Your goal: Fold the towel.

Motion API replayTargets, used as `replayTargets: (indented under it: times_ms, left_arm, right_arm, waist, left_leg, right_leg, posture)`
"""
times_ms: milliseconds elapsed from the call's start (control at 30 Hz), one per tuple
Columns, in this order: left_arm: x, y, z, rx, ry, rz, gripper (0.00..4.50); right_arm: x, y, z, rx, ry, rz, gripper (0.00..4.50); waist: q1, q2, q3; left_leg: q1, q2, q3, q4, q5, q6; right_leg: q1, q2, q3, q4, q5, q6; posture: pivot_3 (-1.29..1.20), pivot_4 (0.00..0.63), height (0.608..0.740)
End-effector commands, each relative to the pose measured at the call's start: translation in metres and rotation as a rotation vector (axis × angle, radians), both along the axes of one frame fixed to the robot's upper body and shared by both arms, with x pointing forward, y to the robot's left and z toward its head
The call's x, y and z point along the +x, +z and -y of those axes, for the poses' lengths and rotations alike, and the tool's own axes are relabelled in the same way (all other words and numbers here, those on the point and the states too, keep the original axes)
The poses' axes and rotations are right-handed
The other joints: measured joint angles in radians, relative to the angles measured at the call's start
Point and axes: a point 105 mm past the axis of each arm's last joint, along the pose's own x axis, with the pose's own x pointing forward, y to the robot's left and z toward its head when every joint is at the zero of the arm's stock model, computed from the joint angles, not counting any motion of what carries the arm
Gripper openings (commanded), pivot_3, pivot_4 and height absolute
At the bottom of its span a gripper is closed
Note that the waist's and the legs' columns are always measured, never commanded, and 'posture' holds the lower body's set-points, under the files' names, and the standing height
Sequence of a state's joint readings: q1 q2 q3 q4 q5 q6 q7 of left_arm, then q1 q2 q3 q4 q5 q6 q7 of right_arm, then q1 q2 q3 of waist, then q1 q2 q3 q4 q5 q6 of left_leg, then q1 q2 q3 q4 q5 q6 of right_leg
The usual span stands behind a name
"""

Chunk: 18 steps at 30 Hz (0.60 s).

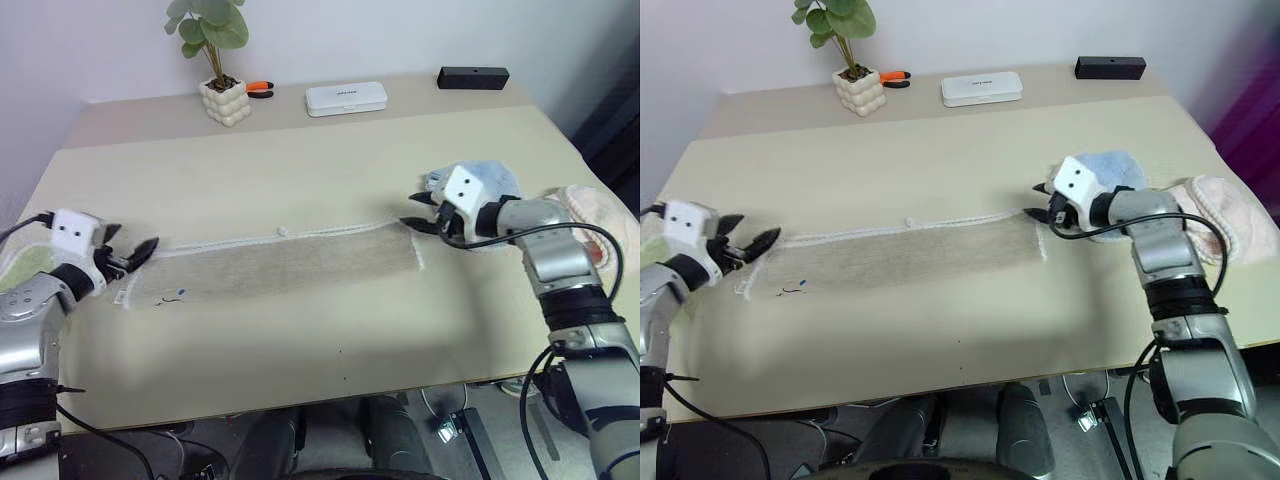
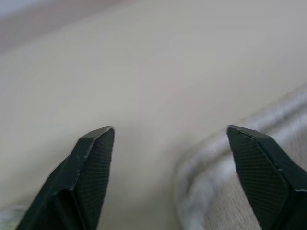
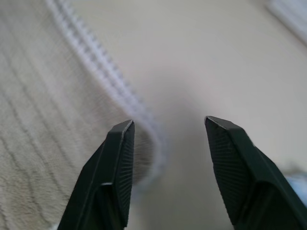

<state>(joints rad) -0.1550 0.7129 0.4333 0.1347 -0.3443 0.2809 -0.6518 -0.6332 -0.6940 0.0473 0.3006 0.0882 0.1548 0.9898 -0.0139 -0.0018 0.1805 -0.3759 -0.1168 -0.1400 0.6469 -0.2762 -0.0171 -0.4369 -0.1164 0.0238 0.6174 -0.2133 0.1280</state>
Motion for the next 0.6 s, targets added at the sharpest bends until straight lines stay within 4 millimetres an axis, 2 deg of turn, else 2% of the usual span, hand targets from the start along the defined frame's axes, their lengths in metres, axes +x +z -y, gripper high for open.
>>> replayTargets:
  times_ms: [33, 67, 133, 167, 233, 267, 333, 400, 500, 600]
  left_arm:
    - [-0.018, 0.027, -0.006, -0.049, 0.074, 0.125, 3.87]
    - [-0.021, 0.029, -0.004, -0.062, 0.081, 0.137, 3.87]
    - [-0.025, 0.034, 0.011, -0.089, 0.048, 0.149, 3.94]
    - [-0.026, 0.035, 0.025, -0.085, -0.005, 0.142, 3.94]
    - [-0.03, 0.031, 0.054, -0.033, -0.122, 0.114, 3.94]
    - [-0.032, 0.028, 0.07, 0.003, -0.19, 0.093, 3.94]
    - [-0.041, 0.016, 0.126, 0.038, -0.416, 0.049, 3.94]
    - [-0.05, 0.01, 0.162, 0.039, -0.565, 0.031, 3.94]
    - [-0.057, 0.007, 0.184, 0.007, -0.661, 0.028, 3.94]
    - [-0.061, 0.004, 0.201, -0.019, -0.732, 0.022, 3.94]
  right_arm:
    - [-0.022, 0.024, 0.009, 0.15, -0.045, -0.001, 2.44]
    - [-0.03, 0.024, 0.011, 0.192, -0.055, -0.036, 2.44]
    - [-0.047, 0.018, 0.011, 0.262, -0.066, -0.125, 3.01]
    - [-0.057, 0.014, 0.009, 0.279, -0.057, -0.164, 3.28]
    - [-0.074, 0.006, 0.003, 0.3, -0.04, -0.231, 4.25]
    - [-0.082, 0.002, 0.0, 0.317, -0.041, -0.26, 4.48]
    - [-0.102, -0.021, -0.008, 0.401, -0.114, -0.375, 4.48]
    - [-0.116, -0.039, -0.013, 0.467, -0.193, -0.464, 4.48]
    - [-0.123, -0.053, -0.016, 0.563, -0.317, -0.556, 4.48]
    - [-0.116, -0.056, -0.02, 0.674, -0.414, -0.594, 4.48]
  waist:
    - [0.001, 0.0, 0.0]
    - [0.002, 0.0, 0.0]
    - [0.004, 0.0, 0.0]
    - [0.007, 0.0, 0.0]
    - [0.01, -0.001, 0.0]
    - [0.011, 0.0, 0.0]
    - [0.019, -0.001, -0.001]
    - [0.029, -0.002, -0.002]
    - [0.024, -0.002, -0.002]
    - [0.024, -0.002, -0.003]
  left_leg:
    - [0.0, 0.0, 0.0, 0.0, -0.001, 0.0]
    - [0.0, 0.0, 0.0, 0.0, -0.001, 0.0]
    - [0.0, 0.0, 0.0, 0.001, -0.002, 0.002]
    - [0.0, 0.0, 0.0, 0.001, -0.004, 0.005]
    - [0.002, 0.001, 0.0, 0.001, -0.004, 0.006]
    - [0.002, 0.001, 0.0, 0.001, -0.005, 0.006]
    - [0.003, 0.001, 0.001, 0.002, -0.005, 0.006]
    - [0.003, 0.001, 0.0, 0.002, -0.005, 0.007]
    - [0.003, 0.001, 0.001, 0.003, -0.005, 0.007]
    - [0.004, 0.003, 0.003, 0.003, -0.005, 0.007]
  right_leg:
    - [0.0, 0.0, 0.0, -0.001, 0.0, 0.0]
    - [0.0, 0.0, 0.0, -0.001, 0.0, 0.0]
    - [0.001, 0.0, 0.0, -0.001, 0.0, 0.0]
    - [0.001, 0.0, 0.0, -0.001, 0.0, 0.0]
    - [0.003, 0.0, 0.0, -0.001, 0.0, 0.0]
    - [0.004, 0.0, 0.0, -0.001, 0.0, 0.0]
    - [0.005, 0.0, 0.0, -0.002, 0.0, 0.0]
    - [0.006, 0.0, 0.0, -0.003, 0.0, 0.0]
    - [0.006, 0.0, 0.0, -0.003, 0.0, 0.0]
    - [0.006, 0.003, 0.002, -0.003, 0.0, -0.001]
  posture:
    - [0.0, 0.15, 0.74]
    - [0.0, 0.15, 0.74]
    - [0.0, 0.15, 0.74]
    - [0.0, 0.15, 0.74]
    - [0.0, 0.15, 0.74]
    - [0.0, 0.15, 0.74]
    - [0.0, 0.15, 0.74]
    - [0.0, 0.15, 0.74]
    - [0.0, 0.15, 0.74]
    - [0.0, 0.15, 0.74]
